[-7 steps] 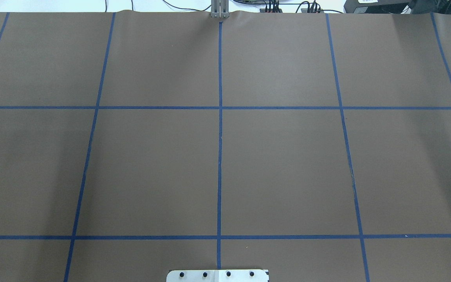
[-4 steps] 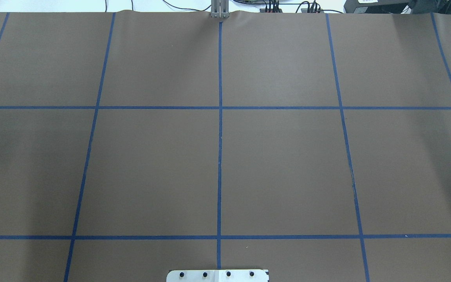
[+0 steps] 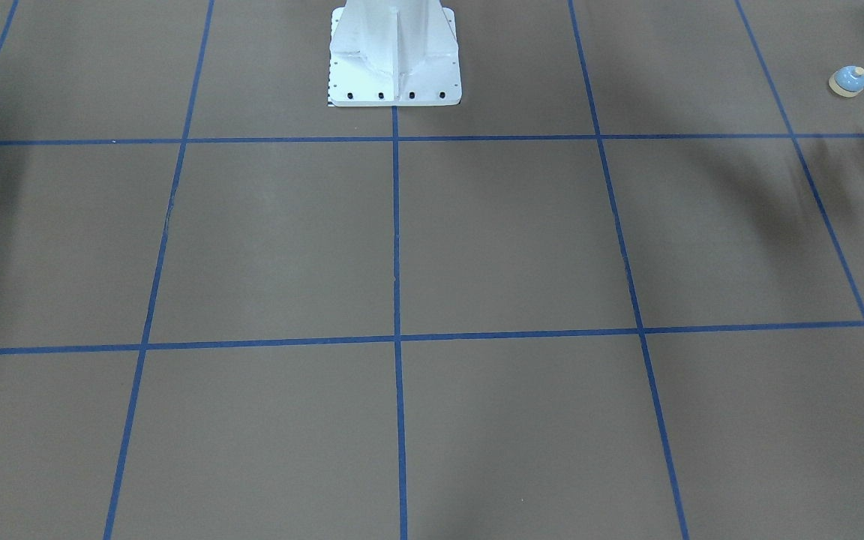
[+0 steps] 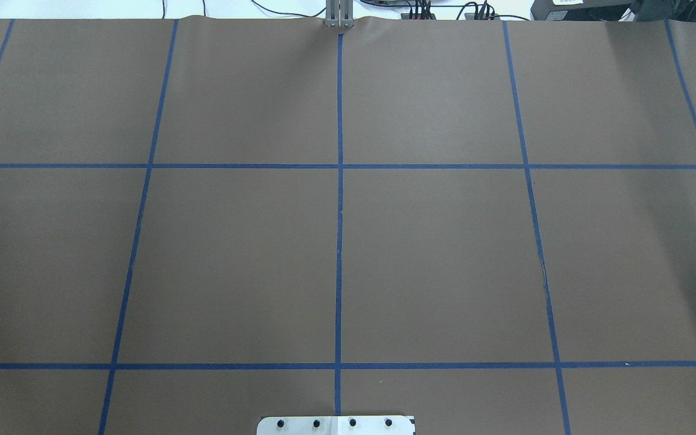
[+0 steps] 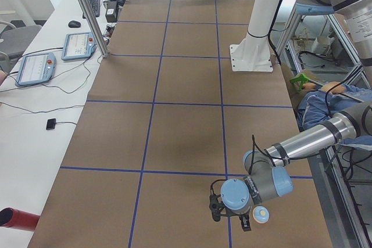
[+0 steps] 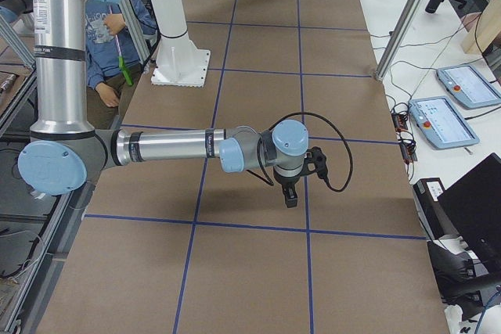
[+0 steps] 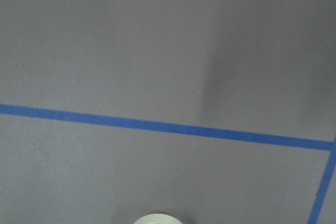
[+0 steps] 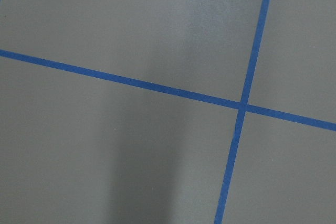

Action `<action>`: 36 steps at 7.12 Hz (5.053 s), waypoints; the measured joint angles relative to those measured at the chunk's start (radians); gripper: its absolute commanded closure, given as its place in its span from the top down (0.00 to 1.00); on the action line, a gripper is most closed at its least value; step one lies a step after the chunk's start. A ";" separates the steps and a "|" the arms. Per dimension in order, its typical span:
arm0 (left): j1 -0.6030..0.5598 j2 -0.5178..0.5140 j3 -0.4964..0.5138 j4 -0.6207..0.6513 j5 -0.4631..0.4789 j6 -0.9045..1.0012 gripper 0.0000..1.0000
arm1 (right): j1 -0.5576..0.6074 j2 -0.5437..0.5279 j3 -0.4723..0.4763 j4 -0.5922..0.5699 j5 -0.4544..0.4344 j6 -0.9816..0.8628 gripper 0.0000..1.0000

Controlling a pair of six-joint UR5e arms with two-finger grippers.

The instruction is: Place and press bell with both arms

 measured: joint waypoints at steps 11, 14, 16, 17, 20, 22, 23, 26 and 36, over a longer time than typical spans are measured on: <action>0.248 0.028 0.046 -0.015 -0.029 0.075 0.99 | -0.052 -0.006 0.007 0.004 0.022 -0.009 1.00; 0.346 0.026 0.051 -0.001 -0.001 0.021 0.99 | -0.063 -0.007 0.006 0.004 0.022 -0.010 1.00; 0.367 0.016 0.063 -0.001 0.005 0.014 0.99 | -0.071 -0.008 0.006 0.004 0.021 -0.010 1.00; 0.379 0.010 0.071 -0.002 0.004 0.011 0.99 | -0.076 -0.008 0.006 0.004 0.022 -0.010 1.00; 0.394 0.004 0.092 -0.011 -0.007 0.011 0.99 | -0.086 -0.008 0.007 0.004 0.021 -0.010 1.00; 0.398 -0.008 0.100 -0.016 -0.022 0.012 0.99 | -0.093 -0.006 0.007 0.005 0.021 -0.010 1.00; 0.399 -0.016 0.104 -0.024 -0.036 0.011 0.99 | -0.095 -0.006 0.007 0.006 0.021 -0.010 1.00; 0.406 -0.056 0.169 -0.027 -0.071 0.011 0.99 | -0.100 -0.006 0.011 0.006 0.021 -0.011 1.00; 0.441 -0.065 0.220 -0.028 -0.090 0.006 0.82 | -0.111 -0.037 0.057 0.006 0.020 -0.004 1.00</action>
